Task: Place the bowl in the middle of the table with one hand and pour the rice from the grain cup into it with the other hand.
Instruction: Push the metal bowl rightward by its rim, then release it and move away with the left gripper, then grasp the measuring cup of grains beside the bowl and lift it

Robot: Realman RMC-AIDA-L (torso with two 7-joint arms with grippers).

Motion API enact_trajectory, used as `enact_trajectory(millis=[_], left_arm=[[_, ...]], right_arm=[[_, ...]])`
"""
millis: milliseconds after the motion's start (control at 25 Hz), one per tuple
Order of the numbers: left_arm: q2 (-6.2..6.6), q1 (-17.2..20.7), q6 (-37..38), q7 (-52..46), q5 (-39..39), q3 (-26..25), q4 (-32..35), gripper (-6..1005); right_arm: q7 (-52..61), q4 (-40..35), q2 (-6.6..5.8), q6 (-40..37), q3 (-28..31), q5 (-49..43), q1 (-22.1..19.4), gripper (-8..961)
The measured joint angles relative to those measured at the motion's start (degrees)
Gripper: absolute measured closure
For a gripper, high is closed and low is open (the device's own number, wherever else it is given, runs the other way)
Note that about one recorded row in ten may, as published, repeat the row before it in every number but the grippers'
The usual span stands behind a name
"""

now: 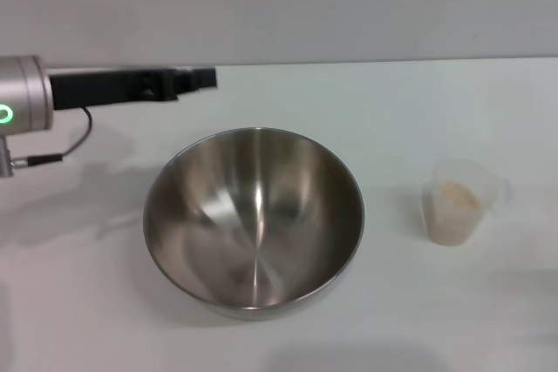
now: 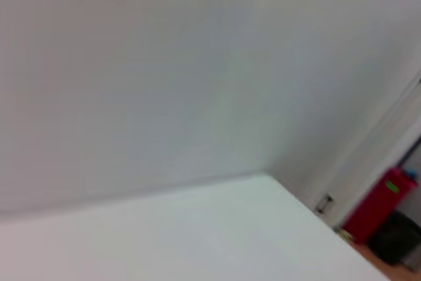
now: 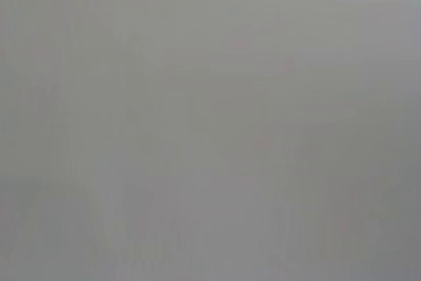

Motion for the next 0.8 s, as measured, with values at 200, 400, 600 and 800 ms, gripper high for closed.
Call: enact_trajectory(millis=[200,400,600,800], left_arm=[[-0.30,5.5,11.2,7.8,-3.6,8.4,-8.6,985],[-0.09,14.8,35.7,14.9,-5.6,25.6,-20.0,982],[-0.04,21.4,71.5,26.2,-4.0,43.7,-24.4,978],[-0.06,22.3,101.6,27.7,4.9,58.0,-20.1,975]], right_arm=[[0.0,0.0,0.00,0.0,0.0,0.0,0.1,108],[0.0,0.1,0.01,0.1,0.0,0.1,0.1,108],[0.0,0.2,0.07,0.4,0.0,0.1,0.2,109],[-0.2,0.3,0.13,0.5,-0.1,0.1,0.2,109]])
